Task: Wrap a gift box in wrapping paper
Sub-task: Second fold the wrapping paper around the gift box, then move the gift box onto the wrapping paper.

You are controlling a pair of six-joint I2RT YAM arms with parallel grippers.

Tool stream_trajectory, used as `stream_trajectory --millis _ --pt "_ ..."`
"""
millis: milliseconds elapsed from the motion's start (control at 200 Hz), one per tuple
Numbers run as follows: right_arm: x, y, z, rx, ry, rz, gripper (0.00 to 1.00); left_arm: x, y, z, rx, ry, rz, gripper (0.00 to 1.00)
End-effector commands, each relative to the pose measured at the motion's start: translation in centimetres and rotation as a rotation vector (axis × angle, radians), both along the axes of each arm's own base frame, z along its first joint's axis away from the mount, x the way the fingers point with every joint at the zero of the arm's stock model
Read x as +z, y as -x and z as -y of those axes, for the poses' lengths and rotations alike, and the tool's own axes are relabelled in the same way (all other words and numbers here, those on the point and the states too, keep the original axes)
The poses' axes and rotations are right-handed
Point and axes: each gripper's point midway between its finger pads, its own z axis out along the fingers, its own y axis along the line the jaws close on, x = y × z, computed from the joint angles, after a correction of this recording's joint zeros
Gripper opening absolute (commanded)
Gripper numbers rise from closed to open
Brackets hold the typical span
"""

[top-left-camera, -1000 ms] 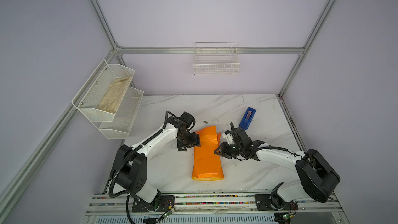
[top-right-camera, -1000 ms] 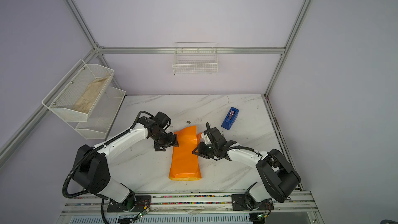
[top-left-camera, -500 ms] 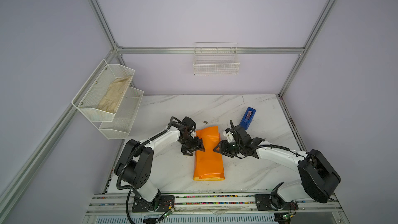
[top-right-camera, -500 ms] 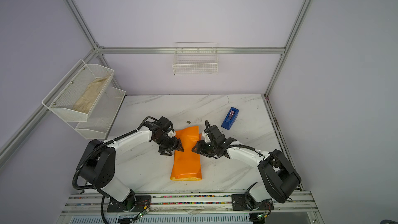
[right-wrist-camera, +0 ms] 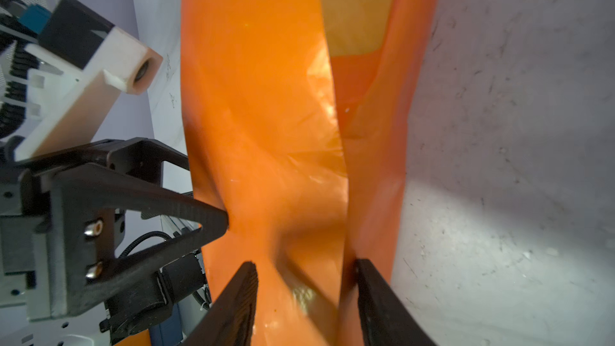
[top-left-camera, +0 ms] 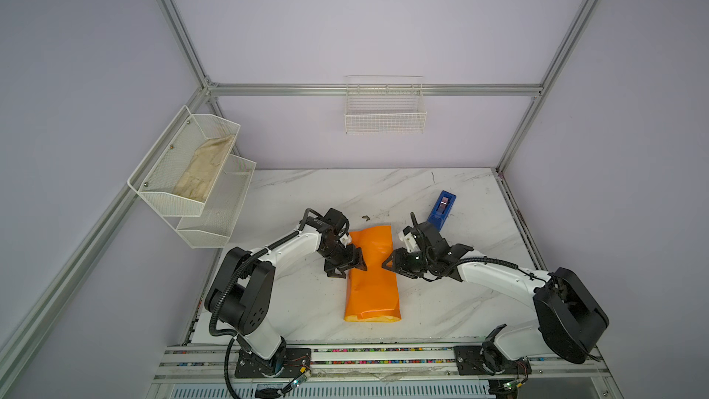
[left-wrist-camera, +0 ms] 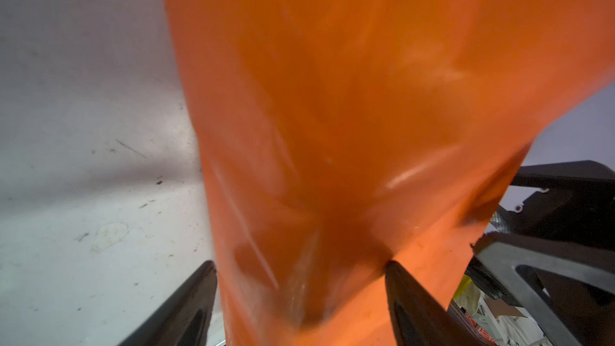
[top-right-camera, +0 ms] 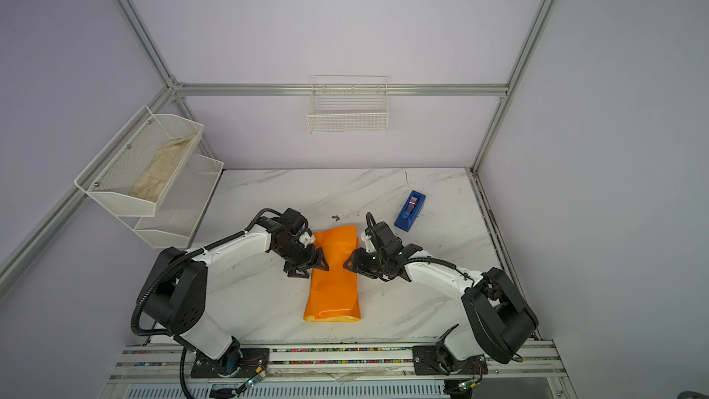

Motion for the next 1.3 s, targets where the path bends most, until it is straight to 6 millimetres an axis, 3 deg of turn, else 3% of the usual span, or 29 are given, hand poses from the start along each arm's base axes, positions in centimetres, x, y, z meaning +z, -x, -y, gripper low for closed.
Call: stream_trajectory --millis 0,40,85,215,310,375,535,675,815,1040,1225,1295 --pt "1.9 -1.2 1.8 -0.018 0.124 0.101 0.51 -2.0 1.6 -1.1 -0.019 -0.055 -0.055 0.77" --pt "2.8 -1.4 1.8 0.011 0.141 0.144 0.51 -2.1 1.6 -1.1 -0.018 -0.058 -0.058 0.77" --pt "5.3 -1.2 1.6 0.066 0.128 0.238 0.52 -2.1 1.6 -1.2 -0.017 -0.062 -0.056 0.77" --pt "9.7 0.9 -0.2 0.251 0.144 0.484 0.56 -1.8 1.5 -1.3 -0.018 -0.068 -0.05 0.77" --pt "12.0 2.9 -2.0 0.415 0.138 0.662 0.56 -1.9 1.5 -1.3 -0.02 -0.071 -0.052 0.77" --pt "12.3 4.9 -3.7 0.564 0.128 0.767 0.58 -1.9 1.4 -1.3 -0.022 -0.07 -0.054 0.77" --pt "9.8 10.5 -6.5 0.99 0.199 0.912 0.7 -1.7 1.3 -1.2 -0.022 -0.067 -0.049 0.77" --pt "7.3 14.2 -7.0 1.223 0.264 1.017 0.86 -1.7 1.4 -1.2 -0.024 -0.066 -0.055 0.77" --pt "5.6 14.8 -6.6 1.307 0.352 1.082 0.97 -1.8 1.5 -1.2 -0.024 -0.068 -0.059 0.77" --pt "2.9 14.4 -6.0 1.381 0.489 1.105 0.97 -1.5 1.4 -1.1 -0.025 -0.061 -0.056 0.77" --pt "2.6 13.3 -5.8 1.384 0.57 1.159 0.97 -1.5 1.6 -1.1 -0.028 -0.059 -0.059 0.77" --pt "1.3 13.1 -5.6 1.419 0.613 1.14 0.97 -1.4 1.5 -1.2 -0.027 -0.06 -0.058 0.77"
